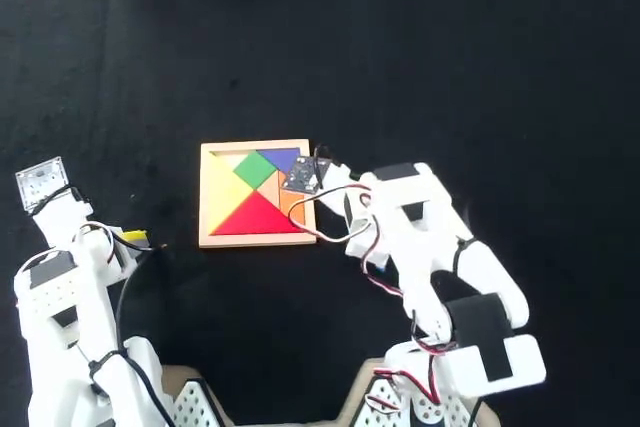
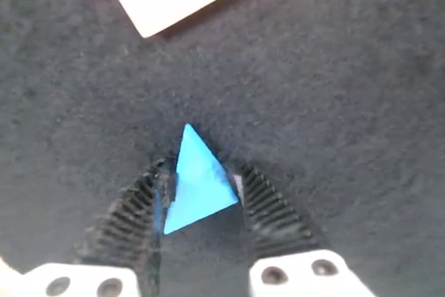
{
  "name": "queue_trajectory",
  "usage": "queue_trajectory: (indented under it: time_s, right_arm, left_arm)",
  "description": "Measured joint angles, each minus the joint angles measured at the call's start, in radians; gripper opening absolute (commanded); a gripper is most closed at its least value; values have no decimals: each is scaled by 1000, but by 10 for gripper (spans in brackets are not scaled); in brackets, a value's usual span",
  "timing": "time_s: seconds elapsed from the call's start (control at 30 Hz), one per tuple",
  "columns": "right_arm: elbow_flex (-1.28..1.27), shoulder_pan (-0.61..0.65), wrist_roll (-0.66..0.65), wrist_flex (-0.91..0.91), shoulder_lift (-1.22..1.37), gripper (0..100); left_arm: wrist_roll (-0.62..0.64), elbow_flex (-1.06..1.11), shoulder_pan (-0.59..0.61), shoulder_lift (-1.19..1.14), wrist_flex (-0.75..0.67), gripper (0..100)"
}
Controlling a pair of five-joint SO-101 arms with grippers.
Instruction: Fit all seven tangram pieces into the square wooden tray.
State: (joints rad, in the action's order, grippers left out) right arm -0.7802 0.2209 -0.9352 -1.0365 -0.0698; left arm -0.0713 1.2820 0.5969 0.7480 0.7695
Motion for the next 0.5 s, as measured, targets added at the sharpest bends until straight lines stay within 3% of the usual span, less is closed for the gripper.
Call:
queue_trajectory:
  time_s: [0.1, 0.2, 0.37, 0.5]
  right_arm:
    - [107, 52, 115, -121, -31, 21]
    - [264, 127, 313, -198, -83, 21]
    - [505, 230, 686, -219, -103, 21]
    - [649, 292, 859, -216, -41, 21]
  left_arm:
    - [0, 0, 0, 0, 0, 318]
    - [0, 0, 0, 0, 0, 318]
    - [0, 0, 0, 0, 0, 318]
    - [0, 0, 0, 0, 0, 318]
